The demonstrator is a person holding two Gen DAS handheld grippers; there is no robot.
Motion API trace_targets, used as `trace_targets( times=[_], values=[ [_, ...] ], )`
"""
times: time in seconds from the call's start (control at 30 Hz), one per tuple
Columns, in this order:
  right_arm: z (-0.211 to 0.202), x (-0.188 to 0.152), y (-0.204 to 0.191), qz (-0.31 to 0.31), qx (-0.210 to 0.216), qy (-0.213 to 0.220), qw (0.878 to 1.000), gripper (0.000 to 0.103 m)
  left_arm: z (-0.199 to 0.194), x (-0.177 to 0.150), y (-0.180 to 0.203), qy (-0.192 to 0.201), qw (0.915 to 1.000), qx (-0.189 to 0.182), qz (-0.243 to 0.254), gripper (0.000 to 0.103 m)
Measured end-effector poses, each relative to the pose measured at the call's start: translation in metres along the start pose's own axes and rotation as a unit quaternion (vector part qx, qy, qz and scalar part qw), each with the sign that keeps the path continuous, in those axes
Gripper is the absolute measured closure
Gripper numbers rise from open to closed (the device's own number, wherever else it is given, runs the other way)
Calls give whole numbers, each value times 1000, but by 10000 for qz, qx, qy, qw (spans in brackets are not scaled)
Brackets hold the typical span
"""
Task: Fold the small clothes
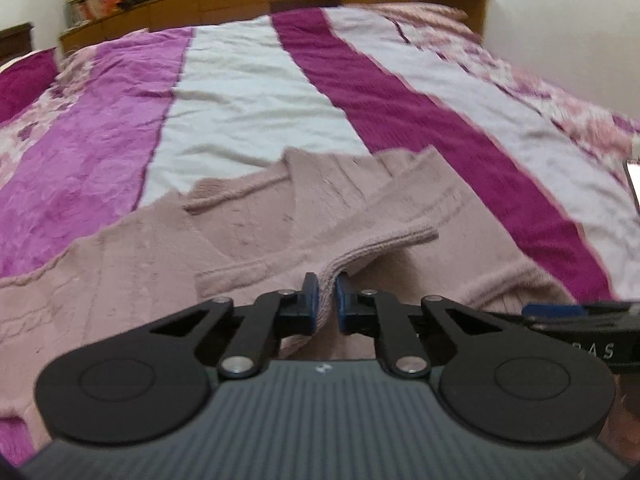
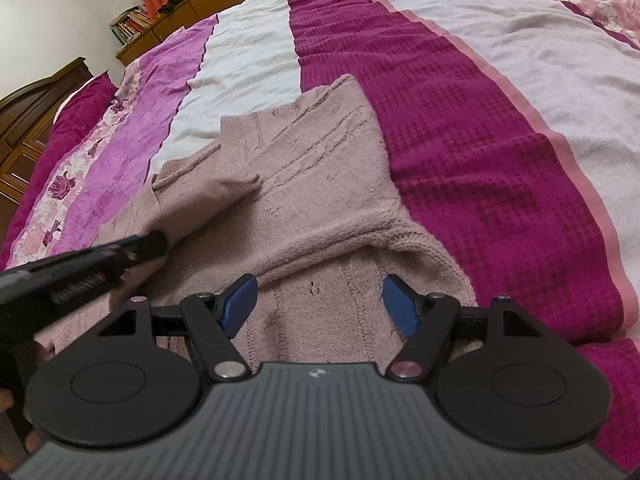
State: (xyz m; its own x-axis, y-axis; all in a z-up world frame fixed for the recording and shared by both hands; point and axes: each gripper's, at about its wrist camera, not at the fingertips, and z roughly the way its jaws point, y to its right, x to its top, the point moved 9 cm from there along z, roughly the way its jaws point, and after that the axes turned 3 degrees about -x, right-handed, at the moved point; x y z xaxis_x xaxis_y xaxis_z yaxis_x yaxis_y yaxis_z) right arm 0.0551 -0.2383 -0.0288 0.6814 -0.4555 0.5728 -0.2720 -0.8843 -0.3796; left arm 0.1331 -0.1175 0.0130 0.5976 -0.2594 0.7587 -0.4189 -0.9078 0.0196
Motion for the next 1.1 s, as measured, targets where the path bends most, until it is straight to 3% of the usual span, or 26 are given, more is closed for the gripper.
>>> trace_targets(
  times=[0.13,0.3,0.37,0.47,0.6,0.67,0.77,0.97,1.1],
  values=[
    [1,0,0,-7,-1,1,10000,27,-18,1,-29,242,9982,213,-503,92],
    [1,0,0,-33,-25,6,10000,27,-36,-9,-72,386,9897,735,-1167,93],
    [1,-1,0,-59,-43,11,10000,27,-40,-16,-87,363,9861,884,-1361,93],
    [2,-1,-1,-93,-77,13,9999,27,-39,-22,-93,133,9865,766,-1439,92],
    [1,-2,-3,-95,-107,20,9999,27,-38,-21,-77,-24,9916,581,-1157,91],
    [-1,-2,-4,-87,-103,37,9999,26,-36,-21,-66,-118,9937,464,-1010,74],
    [-4,-1,-4,-77,-89,67,9999,26,-31,-19,-47,-135,9963,258,-807,56],
    [-5,0,1,45,-54,75,9999,26,-11,-20,-11,-307,9995,109,-44,53],
    [-3,0,4,91,-11,68,9999,26,7,-22,3,-413,9989,75,216,53]
  ],
)
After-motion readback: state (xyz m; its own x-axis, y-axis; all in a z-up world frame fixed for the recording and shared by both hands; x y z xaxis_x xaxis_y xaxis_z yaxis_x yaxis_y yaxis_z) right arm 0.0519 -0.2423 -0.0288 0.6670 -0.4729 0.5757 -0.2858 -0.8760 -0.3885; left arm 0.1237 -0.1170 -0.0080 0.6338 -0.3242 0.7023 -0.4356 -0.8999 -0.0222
